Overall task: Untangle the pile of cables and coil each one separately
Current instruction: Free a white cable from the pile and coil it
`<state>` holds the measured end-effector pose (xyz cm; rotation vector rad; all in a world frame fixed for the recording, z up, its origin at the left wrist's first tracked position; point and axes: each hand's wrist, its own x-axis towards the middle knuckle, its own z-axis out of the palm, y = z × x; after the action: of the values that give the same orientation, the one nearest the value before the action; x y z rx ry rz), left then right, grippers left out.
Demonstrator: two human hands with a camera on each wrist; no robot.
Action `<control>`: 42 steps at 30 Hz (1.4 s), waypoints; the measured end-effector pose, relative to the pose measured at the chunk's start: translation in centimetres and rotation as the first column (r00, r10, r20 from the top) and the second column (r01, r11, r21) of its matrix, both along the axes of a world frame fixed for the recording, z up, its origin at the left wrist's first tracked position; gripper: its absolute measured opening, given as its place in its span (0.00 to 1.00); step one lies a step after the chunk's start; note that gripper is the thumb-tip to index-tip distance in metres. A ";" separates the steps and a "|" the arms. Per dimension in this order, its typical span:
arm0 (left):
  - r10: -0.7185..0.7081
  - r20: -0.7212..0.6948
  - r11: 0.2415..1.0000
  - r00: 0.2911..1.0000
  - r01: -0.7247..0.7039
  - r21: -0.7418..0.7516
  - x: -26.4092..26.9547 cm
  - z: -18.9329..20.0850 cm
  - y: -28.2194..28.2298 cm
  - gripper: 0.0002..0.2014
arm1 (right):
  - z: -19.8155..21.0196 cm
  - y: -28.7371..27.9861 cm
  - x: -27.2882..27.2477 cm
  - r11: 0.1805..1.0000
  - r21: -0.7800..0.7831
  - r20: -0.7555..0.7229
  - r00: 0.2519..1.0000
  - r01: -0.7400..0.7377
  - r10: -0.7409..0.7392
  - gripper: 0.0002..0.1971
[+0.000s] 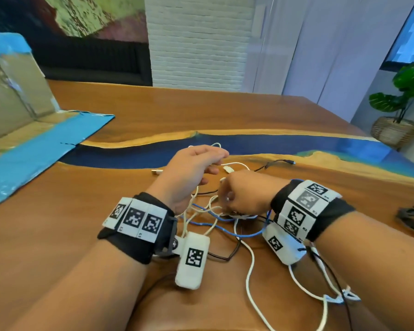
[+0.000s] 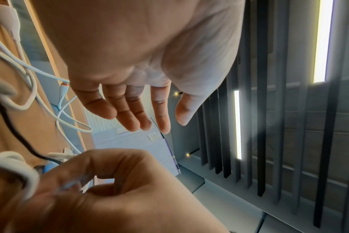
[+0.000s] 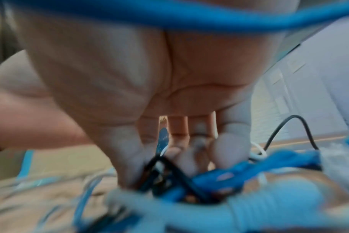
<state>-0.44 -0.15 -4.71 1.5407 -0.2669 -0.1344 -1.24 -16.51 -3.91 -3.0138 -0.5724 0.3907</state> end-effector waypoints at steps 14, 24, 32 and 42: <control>0.135 0.094 0.991 0.986 -0.134 -0.019 1.0 0.9 1.1 0.06 | 8.4 -0.8 -0.4 0.034 0.997 0.083 0.930 -0.076 -0.359 0.06; 0.143 0.166 0.990 0.976 -0.141 -0.020 0.3 1.4 1.4 0.08 | 2.6 -8.0 -0.7 0.476 0.872 0.214 0.786 0.114 -0.580 0.14; 0.006 0.232 0.996 0.973 -0.026 0.081 -0.1 0.9 0.8 0.09 | 3.5 -1.8 -2.8 0.698 0.713 0.280 0.941 -0.072 -0.189 0.08; 0.050 0.158 0.985 0.986 -0.075 0.155 1.0 0.8 2.1 0.20 | 8.9 -11.7 -1.0 -0.119 0.946 0.168 0.772 -0.301 -0.613 0.13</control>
<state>0.60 2.00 -3.92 1.7209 -0.3353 0.0130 -2.23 -28.20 5.03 -1.3802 -0.1774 -0.8223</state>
